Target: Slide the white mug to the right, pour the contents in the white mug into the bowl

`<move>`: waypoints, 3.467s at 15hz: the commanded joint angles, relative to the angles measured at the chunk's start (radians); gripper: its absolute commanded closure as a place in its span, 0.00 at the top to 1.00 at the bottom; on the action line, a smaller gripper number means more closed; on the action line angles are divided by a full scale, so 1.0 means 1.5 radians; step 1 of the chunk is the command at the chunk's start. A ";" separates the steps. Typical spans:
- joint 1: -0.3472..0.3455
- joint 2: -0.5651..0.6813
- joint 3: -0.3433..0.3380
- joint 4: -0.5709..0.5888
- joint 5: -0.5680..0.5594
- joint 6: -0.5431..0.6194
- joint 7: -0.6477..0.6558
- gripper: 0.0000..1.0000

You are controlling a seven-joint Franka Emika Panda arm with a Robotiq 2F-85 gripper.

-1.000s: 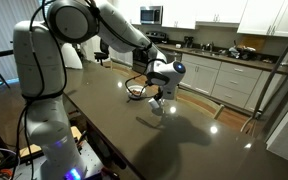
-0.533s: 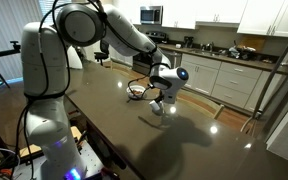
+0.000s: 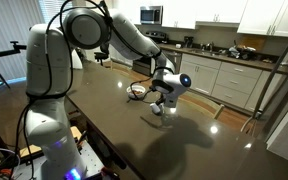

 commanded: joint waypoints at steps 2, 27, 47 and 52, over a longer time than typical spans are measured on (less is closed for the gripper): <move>0.004 0.000 -0.004 0.001 -0.001 -0.002 0.001 0.15; -0.029 0.054 -0.041 0.034 0.035 -0.008 0.010 0.29; 0.047 -0.098 -0.002 -0.081 -0.065 0.214 -0.115 1.00; 0.041 -0.167 0.007 -0.100 -0.157 0.122 -0.191 1.00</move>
